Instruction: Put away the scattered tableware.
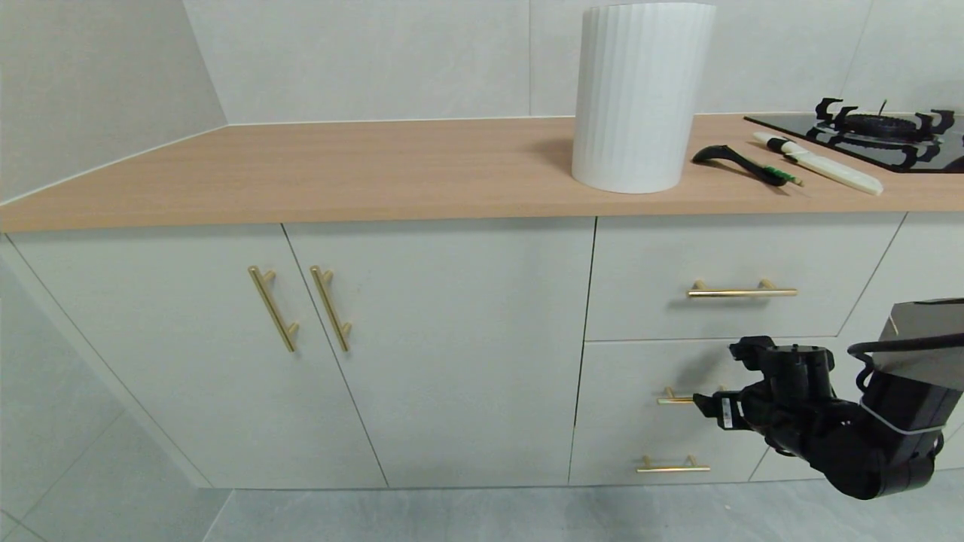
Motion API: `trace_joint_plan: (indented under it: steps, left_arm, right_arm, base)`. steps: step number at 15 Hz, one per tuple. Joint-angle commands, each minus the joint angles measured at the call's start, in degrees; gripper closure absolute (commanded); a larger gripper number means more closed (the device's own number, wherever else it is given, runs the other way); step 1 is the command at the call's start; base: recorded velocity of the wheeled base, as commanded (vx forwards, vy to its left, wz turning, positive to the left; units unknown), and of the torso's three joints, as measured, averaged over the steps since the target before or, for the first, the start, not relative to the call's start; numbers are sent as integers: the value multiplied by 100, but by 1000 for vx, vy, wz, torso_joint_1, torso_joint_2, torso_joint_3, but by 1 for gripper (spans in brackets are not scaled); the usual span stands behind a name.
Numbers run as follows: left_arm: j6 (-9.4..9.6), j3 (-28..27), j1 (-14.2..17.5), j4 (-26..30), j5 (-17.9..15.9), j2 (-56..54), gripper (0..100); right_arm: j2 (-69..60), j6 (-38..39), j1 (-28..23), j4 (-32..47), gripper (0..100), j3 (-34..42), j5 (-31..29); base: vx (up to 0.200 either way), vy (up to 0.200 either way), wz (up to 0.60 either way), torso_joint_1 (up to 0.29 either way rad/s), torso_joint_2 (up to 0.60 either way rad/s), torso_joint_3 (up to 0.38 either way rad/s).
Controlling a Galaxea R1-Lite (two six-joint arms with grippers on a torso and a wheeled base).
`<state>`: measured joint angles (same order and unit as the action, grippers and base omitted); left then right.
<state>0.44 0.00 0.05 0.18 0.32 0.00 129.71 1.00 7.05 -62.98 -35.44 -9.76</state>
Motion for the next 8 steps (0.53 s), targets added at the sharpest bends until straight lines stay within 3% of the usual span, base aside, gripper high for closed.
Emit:
trace_joint_plan:
  steps: [1,8]
  left_arm:
    - [0,0,4,-1,3,9,0]
    - [0,0,4,-1,3,9,0]
  right_arm:
    - [204,41,7,-57,0,-95,-8]
    - [661,208,7,-487,0,-341,-236]
  base:
    - [0,0,0,0,0,0]
    - [0,0,0,0,0,0]
